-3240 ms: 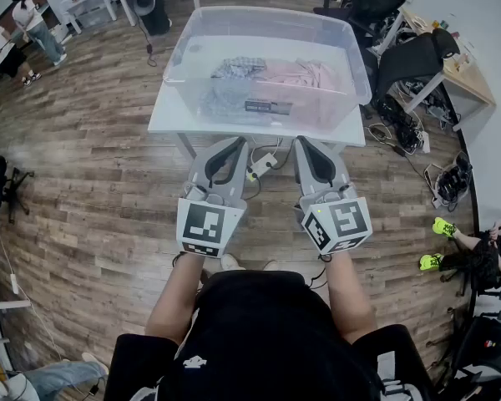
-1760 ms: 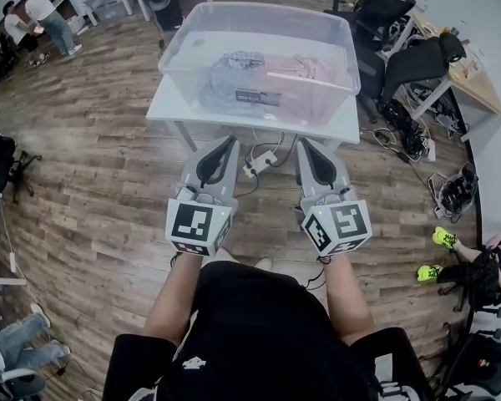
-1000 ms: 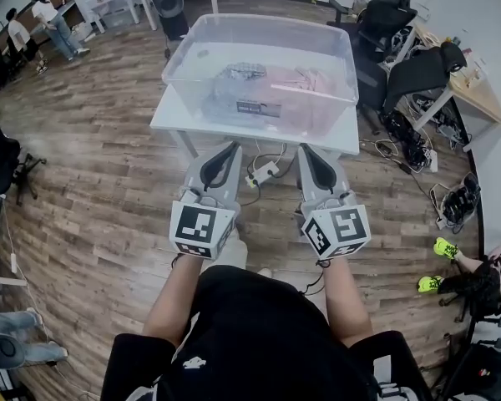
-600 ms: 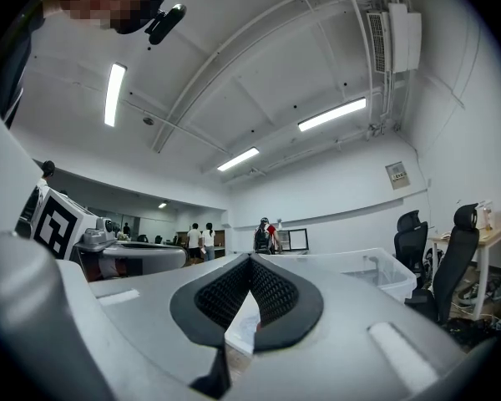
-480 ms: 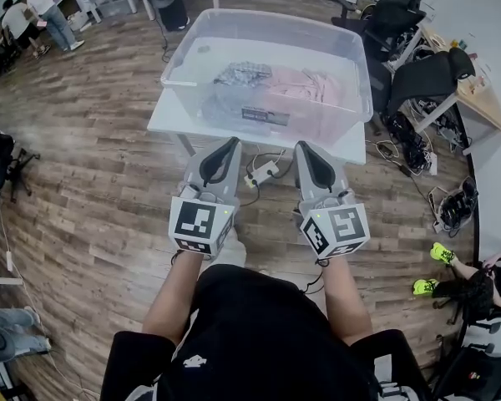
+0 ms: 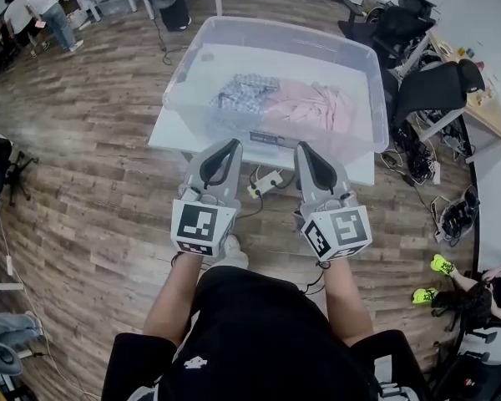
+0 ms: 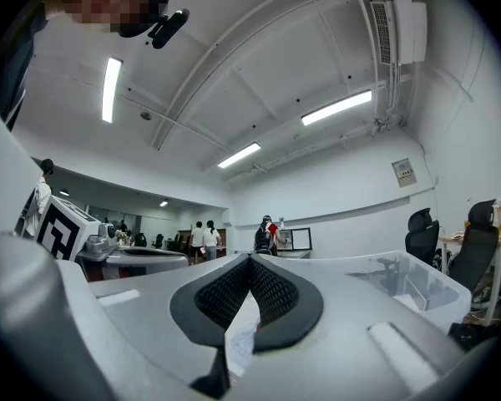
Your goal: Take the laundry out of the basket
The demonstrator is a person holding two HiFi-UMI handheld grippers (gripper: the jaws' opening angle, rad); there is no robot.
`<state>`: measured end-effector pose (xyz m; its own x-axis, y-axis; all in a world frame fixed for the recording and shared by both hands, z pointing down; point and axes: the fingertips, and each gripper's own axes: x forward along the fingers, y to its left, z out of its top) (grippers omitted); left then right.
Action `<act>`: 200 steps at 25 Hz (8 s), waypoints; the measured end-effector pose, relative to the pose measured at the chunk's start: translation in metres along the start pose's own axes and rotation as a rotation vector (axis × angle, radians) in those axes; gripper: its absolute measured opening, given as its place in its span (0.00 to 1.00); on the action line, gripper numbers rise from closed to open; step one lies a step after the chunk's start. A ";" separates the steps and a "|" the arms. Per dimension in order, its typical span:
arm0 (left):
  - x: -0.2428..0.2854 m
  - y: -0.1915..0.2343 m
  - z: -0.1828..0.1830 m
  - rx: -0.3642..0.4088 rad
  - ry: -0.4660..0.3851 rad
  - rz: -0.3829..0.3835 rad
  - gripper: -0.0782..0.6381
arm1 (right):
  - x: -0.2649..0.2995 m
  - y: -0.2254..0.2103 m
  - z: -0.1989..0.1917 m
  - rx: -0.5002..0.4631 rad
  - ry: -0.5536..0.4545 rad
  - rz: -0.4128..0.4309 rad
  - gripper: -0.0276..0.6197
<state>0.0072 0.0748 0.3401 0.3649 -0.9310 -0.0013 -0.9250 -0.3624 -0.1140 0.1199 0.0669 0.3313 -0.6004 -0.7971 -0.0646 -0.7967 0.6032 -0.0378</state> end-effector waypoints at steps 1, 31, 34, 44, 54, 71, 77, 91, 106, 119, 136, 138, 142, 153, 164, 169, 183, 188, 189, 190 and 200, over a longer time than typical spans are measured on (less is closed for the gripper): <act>0.004 0.007 -0.002 -0.001 0.003 0.003 0.12 | 0.008 0.000 0.000 0.001 -0.001 0.001 0.04; 0.066 0.137 -0.016 -0.003 -0.038 -0.057 0.12 | 0.146 0.007 -0.003 -0.060 0.039 -0.084 0.04; 0.066 0.139 -0.017 -0.013 -0.040 -0.057 0.12 | 0.149 0.007 -0.001 -0.066 0.039 -0.089 0.04; 0.084 0.145 -0.018 -0.010 -0.032 -0.050 0.12 | 0.166 -0.008 -0.001 -0.058 0.025 -0.083 0.04; 0.130 0.149 -0.010 0.016 -0.044 -0.049 0.12 | 0.203 -0.039 0.005 -0.047 -0.002 -0.052 0.04; 0.240 0.167 -0.001 0.053 -0.043 0.014 0.12 | 0.278 -0.127 0.025 -0.018 -0.056 0.024 0.04; 0.265 0.153 -0.005 0.095 -0.039 -0.045 0.12 | 0.291 -0.149 0.018 -0.002 -0.054 0.047 0.04; 0.294 0.162 -0.040 0.191 0.080 -0.209 0.12 | 0.320 -0.155 -0.008 0.031 0.005 0.043 0.04; 0.342 0.150 -0.174 0.105 0.437 -0.576 0.45 | 0.335 -0.179 -0.016 0.029 0.025 -0.126 0.04; 0.324 0.114 -0.335 0.494 0.826 -0.887 0.92 | 0.334 -0.206 -0.032 0.048 0.061 -0.186 0.04; 0.321 0.107 -0.407 0.756 0.863 -1.029 0.92 | 0.331 -0.224 -0.057 0.063 0.136 -0.228 0.04; 0.326 0.108 -0.405 0.731 0.860 -1.005 0.91 | 0.331 -0.227 -0.059 0.065 0.141 -0.233 0.04; 0.339 0.116 -0.402 0.741 0.858 -0.896 0.55 | 0.331 -0.230 -0.062 0.063 0.150 -0.239 0.04; 0.341 0.123 -0.386 0.643 0.886 -0.756 0.32 | 0.328 -0.230 -0.061 0.066 0.149 -0.233 0.04; 0.359 0.141 -0.323 0.547 0.803 -0.633 0.30 | 0.324 -0.224 -0.049 0.069 0.108 -0.208 0.04; 0.369 0.155 -0.269 0.514 0.691 -0.543 0.30 | 0.325 -0.218 -0.041 0.075 0.087 -0.191 0.04; 0.355 0.203 -0.086 0.471 0.303 -0.268 0.30 | 0.333 -0.197 -0.042 0.085 0.109 -0.101 0.04; 0.339 0.233 -0.044 0.513 0.221 -0.173 0.30 | 0.344 -0.180 -0.047 0.089 0.125 -0.049 0.04; 0.334 0.241 -0.038 0.511 0.210 -0.150 0.30 | 0.347 -0.174 -0.049 0.084 0.133 -0.034 0.04; 0.329 0.249 -0.033 0.507 0.198 -0.123 0.30 | 0.351 -0.168 -0.051 0.078 0.142 -0.016 0.04; 0.269 0.327 0.004 0.482 0.131 0.109 0.30 | 0.390 -0.087 -0.080 0.058 0.259 0.230 0.04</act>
<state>-0.1970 -0.2939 0.2981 0.2240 -0.9711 0.0824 -0.7920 -0.2307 -0.5652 -0.0504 -0.2991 0.3890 -0.7674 -0.6163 0.1768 -0.6375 0.7628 -0.1085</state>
